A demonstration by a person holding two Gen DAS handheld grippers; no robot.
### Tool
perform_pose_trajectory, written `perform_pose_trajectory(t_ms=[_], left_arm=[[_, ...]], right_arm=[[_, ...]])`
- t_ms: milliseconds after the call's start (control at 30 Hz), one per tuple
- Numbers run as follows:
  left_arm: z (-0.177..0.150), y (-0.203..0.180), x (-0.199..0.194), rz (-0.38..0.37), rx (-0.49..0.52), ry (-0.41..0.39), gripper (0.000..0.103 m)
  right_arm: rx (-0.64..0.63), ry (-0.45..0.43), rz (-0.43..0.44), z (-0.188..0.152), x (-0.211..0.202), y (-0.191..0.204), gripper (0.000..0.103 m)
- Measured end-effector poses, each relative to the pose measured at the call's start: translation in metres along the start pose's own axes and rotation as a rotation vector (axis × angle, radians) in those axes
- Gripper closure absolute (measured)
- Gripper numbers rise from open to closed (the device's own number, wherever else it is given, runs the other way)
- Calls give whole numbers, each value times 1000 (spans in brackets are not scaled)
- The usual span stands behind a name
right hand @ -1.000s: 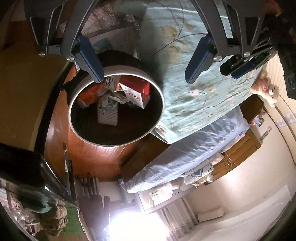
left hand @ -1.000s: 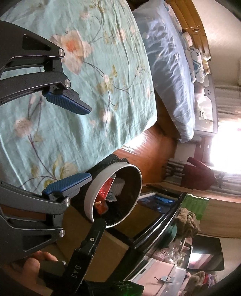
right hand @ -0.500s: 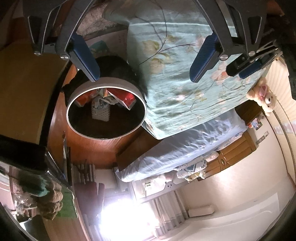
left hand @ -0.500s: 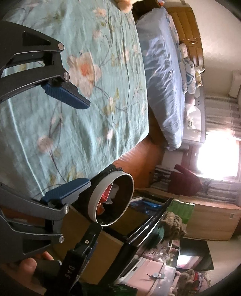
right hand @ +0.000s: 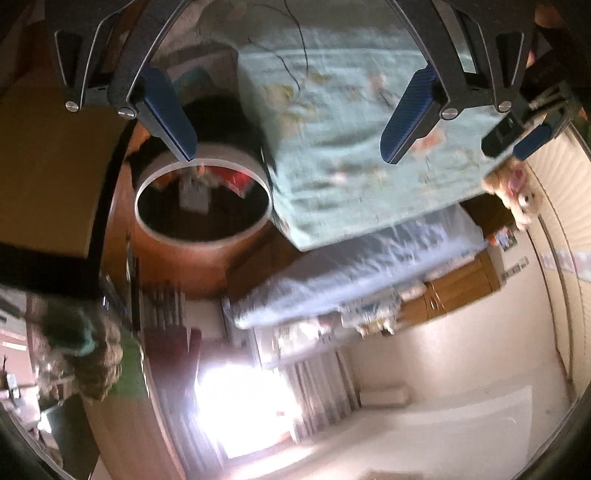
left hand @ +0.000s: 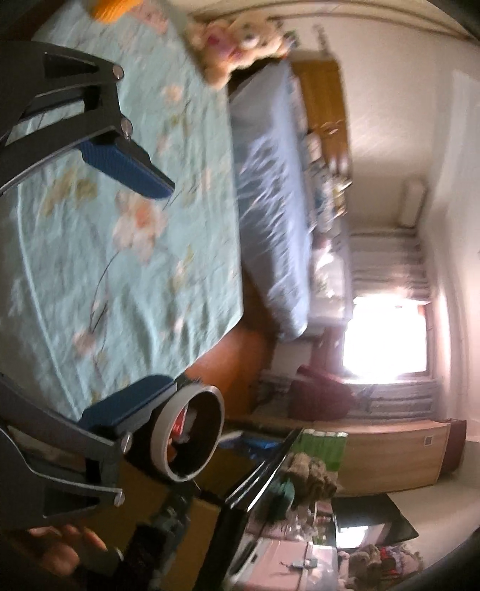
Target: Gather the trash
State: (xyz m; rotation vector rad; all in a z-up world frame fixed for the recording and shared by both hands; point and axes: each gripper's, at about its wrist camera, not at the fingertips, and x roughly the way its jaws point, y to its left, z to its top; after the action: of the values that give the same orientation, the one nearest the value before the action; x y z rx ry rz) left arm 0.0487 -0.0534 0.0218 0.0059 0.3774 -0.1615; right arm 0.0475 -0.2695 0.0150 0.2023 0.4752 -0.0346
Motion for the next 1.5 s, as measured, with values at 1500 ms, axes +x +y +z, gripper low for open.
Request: perform_pose_trajectory(t_ms=[1500], left_arm=[[-15, 11, -4, 166, 17, -27, 0]], right_arm=[[-140, -127, 1, -21, 6, 38, 0]])
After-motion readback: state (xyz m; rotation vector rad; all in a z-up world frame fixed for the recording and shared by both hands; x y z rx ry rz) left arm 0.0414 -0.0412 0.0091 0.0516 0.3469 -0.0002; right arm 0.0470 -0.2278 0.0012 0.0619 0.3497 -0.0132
